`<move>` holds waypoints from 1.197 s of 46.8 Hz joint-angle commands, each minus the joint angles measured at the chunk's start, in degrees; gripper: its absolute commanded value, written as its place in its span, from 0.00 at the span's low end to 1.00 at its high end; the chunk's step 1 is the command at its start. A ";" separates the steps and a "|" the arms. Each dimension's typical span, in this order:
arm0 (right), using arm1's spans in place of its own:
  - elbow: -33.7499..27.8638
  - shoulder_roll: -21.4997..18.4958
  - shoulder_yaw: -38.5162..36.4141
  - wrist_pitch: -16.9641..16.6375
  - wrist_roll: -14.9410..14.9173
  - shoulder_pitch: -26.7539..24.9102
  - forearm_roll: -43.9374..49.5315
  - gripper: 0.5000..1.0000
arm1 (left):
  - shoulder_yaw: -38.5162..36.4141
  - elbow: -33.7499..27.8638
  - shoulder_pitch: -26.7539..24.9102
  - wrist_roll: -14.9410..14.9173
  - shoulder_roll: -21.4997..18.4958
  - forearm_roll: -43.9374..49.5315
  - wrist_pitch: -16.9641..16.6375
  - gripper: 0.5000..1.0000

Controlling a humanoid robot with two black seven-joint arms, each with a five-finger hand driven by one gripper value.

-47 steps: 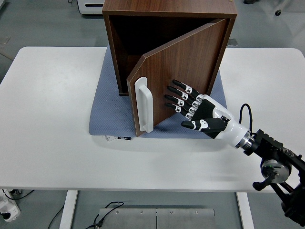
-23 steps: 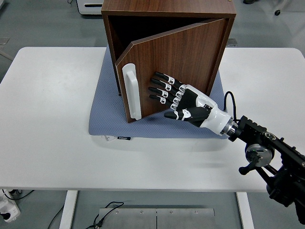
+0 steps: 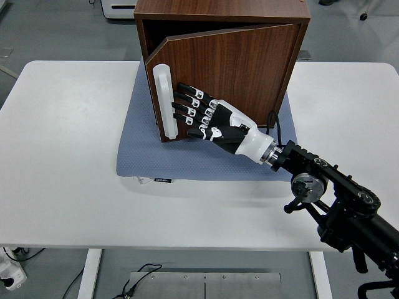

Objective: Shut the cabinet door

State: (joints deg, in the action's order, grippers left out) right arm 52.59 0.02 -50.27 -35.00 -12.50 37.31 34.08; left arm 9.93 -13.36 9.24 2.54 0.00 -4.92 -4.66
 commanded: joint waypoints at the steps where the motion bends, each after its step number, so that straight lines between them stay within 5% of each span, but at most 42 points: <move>1: -1.43 -0.02 -0.01 0.00 0.10 1.09 -0.06 1.00 | 0.00 0.00 -0.01 0.01 0.00 0.00 0.00 1.00; 25: -12.07 -0.02 -2.73 0.00 0.19 7.77 -4.19 1.00 | 0.00 0.00 -0.01 0.01 0.00 0.00 0.00 1.00; 41: -12.16 -0.02 -3.96 0.00 0.10 10.23 -6.39 1.00 | 0.00 0.00 -0.01 0.01 0.00 0.00 0.00 1.00; 56: -11.02 -0.02 -3.44 0.00 0.19 7.51 -6.22 1.00 | 0.00 0.00 -0.01 0.01 0.00 0.00 0.00 1.00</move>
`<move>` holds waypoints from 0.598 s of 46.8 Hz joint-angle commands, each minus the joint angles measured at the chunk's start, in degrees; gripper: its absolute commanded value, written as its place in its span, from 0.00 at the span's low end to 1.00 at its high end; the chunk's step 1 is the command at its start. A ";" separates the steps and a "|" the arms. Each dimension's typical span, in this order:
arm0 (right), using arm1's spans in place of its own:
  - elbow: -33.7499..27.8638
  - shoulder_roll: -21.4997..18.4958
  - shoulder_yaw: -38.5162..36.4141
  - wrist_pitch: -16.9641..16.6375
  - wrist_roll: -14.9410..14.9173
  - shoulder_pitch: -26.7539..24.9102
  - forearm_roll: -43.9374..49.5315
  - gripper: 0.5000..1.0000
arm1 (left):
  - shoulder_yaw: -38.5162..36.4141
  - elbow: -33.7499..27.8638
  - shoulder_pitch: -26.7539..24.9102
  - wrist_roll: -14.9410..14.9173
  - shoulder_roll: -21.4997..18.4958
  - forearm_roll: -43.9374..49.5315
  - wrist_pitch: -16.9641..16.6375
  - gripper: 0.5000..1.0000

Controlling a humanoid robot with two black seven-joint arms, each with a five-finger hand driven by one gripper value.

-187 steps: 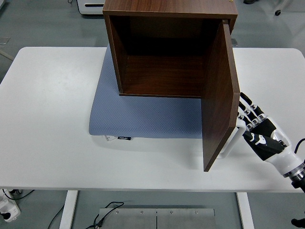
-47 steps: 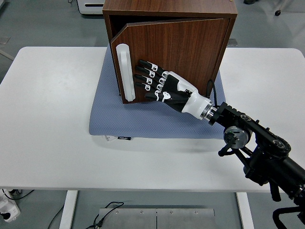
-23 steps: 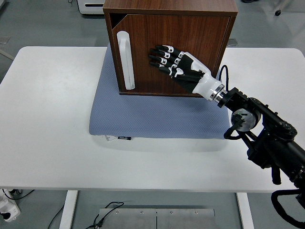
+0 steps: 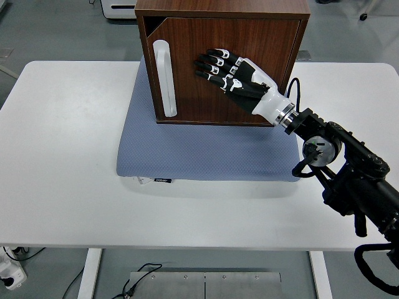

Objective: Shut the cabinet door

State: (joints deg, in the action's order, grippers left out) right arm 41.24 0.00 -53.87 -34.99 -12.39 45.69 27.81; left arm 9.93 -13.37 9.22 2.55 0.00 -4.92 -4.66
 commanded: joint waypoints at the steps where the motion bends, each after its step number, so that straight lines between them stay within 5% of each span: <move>1: 0.60 0.00 0.26 -0.01 0.17 -1.13 0.14 1.00 | 0.00 0.01 0.00 -0.01 0.00 0.00 0.00 1.00; 21: 11.49 0.09 0.79 -0.01 0.26 -8.78 0.58 1.00 | 0.00 0.01 0.00 -0.01 0.00 0.00 0.00 1.00; 28: 14.31 2.90 0.61 -0.01 0.17 -11.68 0.58 1.00 | 0.00 0.01 -0.08 -0.01 0.00 0.00 0.00 1.00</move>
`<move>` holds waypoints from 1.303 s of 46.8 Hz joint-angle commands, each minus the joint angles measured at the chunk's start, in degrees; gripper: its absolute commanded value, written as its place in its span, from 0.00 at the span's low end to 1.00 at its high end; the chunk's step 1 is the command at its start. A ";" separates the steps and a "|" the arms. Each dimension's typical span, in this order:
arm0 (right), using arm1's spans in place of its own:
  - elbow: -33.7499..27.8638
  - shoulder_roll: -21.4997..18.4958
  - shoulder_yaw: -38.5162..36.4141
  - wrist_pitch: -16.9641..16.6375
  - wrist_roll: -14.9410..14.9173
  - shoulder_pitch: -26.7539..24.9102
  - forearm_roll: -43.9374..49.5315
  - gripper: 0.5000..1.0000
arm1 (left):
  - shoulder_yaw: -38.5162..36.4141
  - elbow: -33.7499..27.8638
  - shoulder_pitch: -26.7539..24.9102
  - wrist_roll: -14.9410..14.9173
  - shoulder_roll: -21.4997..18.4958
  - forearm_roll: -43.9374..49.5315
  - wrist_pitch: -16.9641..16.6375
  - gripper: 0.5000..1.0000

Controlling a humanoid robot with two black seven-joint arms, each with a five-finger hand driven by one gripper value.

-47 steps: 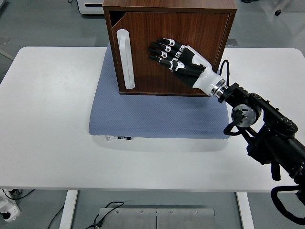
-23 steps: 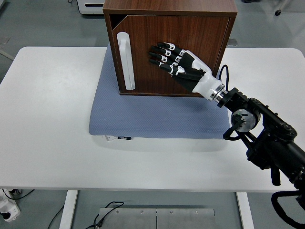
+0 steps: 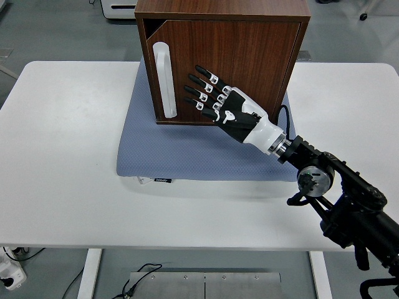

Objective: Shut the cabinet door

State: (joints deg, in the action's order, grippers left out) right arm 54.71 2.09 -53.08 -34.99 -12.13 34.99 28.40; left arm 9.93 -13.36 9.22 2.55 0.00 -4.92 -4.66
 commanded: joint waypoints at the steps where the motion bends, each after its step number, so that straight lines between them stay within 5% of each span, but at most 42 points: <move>1: 1.10 1.07 -0.27 -0.01 -0.08 -1.24 -0.01 1.00 | 0.00 -0.08 -0.08 -0.01 0.00 0.00 0.00 1.00; 34: 7.25 10.56 -8.62 -0.01 -0.26 -11.26 -0.10 1.00 | 0.00 0.00 0.01 -0.01 0.00 0.00 0.00 1.00; 61: 7.34 13.73 -18.02 -0.01 -0.26 -17.85 -0.62 1.00 | 0.00 0.00 0.01 -0.01 0.00 0.00 0.00 1.00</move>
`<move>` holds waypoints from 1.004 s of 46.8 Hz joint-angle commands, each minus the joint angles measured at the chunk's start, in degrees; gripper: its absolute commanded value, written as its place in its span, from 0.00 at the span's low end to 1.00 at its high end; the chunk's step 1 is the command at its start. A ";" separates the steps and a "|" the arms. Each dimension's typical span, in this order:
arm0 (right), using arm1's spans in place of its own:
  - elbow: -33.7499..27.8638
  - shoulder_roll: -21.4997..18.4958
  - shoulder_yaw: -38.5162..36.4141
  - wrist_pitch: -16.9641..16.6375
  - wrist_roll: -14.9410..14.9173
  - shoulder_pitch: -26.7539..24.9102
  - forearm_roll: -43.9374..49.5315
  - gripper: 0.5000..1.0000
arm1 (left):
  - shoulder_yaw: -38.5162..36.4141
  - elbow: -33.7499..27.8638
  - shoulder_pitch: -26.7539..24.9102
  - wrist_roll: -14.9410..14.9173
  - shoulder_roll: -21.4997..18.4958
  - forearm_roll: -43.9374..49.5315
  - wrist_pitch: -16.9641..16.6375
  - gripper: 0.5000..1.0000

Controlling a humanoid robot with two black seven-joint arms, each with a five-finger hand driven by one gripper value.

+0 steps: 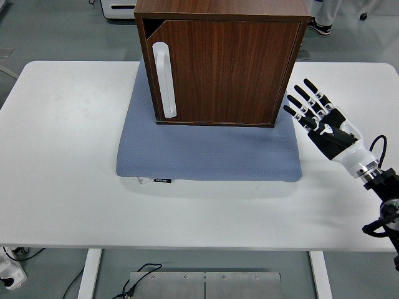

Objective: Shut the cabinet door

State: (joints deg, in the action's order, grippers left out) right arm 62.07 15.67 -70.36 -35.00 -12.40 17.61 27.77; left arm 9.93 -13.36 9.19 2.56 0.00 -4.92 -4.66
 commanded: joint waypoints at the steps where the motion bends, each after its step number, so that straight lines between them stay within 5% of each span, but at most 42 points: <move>1: -0.20 0.15 -1.09 0.00 0.00 -0.56 -0.09 1.00 | 0.00 0.00 0.03 -0.01 0.00 0.00 0.00 1.00; 27: -6.17 -3.27 -8.03 0.00 -0.61 -0.74 -4.31 1.00 | 0.00 0.00 -0.05 -0.01 0.00 0.00 0.00 1.00; 47: -10.39 -10.13 -11.99 0.00 -2.37 0.58 -4.31 1.00 | 0.00 0.00 0.03 -0.01 0.00 0.00 0.00 1.00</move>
State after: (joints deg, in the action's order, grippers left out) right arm 52.99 6.39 -81.69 -35.00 -14.62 17.64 23.47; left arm 9.93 -13.37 9.23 2.56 0.00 -4.92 -4.66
